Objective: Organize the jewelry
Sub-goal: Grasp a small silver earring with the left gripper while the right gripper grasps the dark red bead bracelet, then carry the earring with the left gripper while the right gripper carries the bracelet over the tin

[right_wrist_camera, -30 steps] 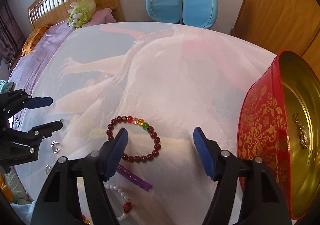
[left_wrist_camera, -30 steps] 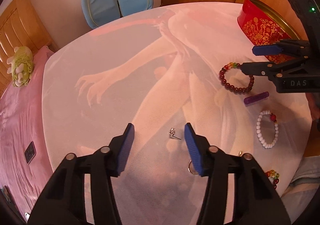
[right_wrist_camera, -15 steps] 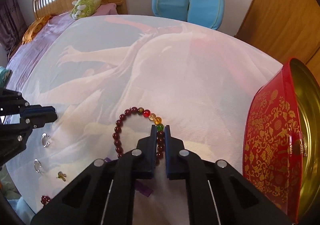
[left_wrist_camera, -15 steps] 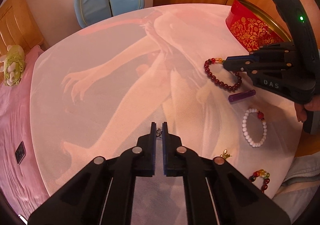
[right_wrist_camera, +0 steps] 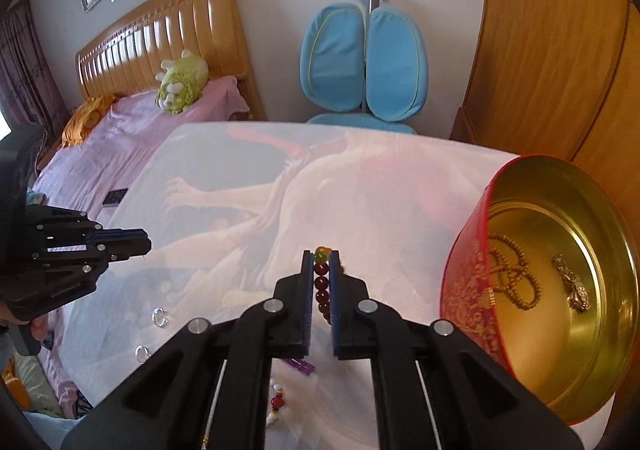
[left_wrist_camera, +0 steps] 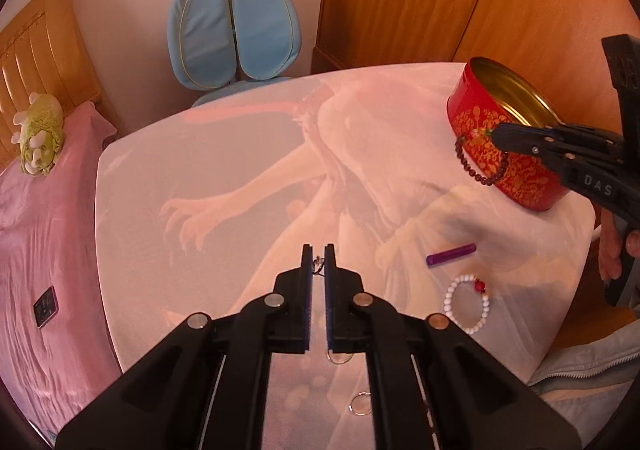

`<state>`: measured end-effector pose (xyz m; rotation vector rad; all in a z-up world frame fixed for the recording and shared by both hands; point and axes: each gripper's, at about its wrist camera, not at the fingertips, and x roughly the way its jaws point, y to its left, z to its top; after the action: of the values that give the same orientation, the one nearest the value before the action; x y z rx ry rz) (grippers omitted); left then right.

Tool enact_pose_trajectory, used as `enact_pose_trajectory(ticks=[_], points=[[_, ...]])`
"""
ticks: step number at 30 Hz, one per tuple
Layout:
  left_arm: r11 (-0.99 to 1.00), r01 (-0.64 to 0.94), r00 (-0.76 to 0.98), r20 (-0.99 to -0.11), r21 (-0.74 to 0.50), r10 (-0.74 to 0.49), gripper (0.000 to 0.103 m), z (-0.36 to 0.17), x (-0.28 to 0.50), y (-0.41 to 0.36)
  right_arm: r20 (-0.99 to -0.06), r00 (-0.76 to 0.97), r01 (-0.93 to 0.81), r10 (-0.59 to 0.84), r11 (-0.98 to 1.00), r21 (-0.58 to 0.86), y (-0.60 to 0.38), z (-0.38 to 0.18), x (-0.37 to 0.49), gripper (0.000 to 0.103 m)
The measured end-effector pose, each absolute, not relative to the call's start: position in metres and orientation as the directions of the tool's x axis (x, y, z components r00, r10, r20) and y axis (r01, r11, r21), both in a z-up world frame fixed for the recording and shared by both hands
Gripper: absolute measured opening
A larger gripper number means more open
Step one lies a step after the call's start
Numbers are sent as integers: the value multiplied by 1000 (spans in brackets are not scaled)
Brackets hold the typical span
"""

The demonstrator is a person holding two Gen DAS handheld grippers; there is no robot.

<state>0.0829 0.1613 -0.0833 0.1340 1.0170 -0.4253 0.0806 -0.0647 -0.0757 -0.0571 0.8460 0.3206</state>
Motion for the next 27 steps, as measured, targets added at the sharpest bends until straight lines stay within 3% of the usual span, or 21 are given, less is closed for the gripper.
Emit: enact_pose_trajectory(ticks=[4,8,11,18,27], points=[[898,433,475,-827,-76,-299,5,-61,88,140,-682,682,-261,264,959,111,-94,-39,66,9],[882,435,462,-797,-179,-389,5,-36,100,114,-641,727,-221,246,968,120,-126,-10,54,9],[853,486,456,-778,-188,-432,5,-16,107,82,-616,764,-170,194,981,97,-152,6,44,9],[763,628,439,-741,-152,-509,5,19,110,3,-606,792,-11,74,994,107,-225,17,29,9],[681,714,354,-755,-162,-552,5,22,120,-72,-622,782,101,-41,993,62,-278,15,19,9]])
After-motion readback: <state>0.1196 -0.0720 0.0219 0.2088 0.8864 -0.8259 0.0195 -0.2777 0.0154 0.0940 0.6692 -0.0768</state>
